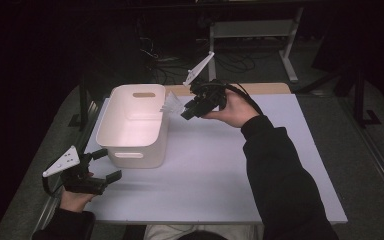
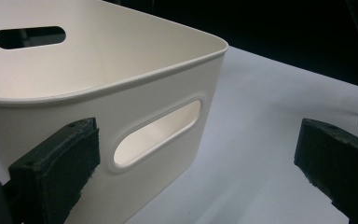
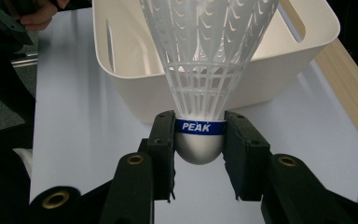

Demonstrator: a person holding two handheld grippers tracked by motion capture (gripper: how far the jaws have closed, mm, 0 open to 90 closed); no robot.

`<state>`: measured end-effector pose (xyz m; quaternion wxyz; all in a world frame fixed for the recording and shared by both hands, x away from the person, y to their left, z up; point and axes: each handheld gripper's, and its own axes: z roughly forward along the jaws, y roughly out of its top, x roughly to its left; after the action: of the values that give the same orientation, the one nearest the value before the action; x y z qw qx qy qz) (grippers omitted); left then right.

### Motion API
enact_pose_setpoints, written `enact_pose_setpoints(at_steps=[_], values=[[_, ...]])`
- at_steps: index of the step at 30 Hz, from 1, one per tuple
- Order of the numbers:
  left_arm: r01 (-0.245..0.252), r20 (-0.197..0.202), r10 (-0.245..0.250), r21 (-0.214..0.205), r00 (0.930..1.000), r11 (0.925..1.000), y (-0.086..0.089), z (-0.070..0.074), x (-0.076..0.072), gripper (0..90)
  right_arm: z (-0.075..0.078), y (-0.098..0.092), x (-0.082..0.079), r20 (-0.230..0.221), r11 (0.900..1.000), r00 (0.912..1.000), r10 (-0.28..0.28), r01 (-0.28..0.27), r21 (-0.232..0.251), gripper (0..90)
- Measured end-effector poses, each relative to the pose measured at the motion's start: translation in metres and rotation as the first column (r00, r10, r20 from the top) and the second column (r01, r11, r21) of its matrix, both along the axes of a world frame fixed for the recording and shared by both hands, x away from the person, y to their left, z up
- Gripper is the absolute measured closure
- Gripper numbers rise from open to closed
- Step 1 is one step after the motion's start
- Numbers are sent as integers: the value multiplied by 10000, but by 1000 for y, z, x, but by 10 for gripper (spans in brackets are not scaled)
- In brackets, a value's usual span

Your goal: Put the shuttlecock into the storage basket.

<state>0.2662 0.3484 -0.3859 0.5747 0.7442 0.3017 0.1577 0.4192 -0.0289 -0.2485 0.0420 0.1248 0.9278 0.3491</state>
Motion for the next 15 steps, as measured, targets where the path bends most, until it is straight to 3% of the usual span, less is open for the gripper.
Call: enact_pose_setpoints(at_steps=[15], values=[[-6, 3, 6, 9, 10000, 10000, 0, 0, 0, 0, 7, 18, 0, 99, 9995, 9995, 312, -313, 32, 643]])
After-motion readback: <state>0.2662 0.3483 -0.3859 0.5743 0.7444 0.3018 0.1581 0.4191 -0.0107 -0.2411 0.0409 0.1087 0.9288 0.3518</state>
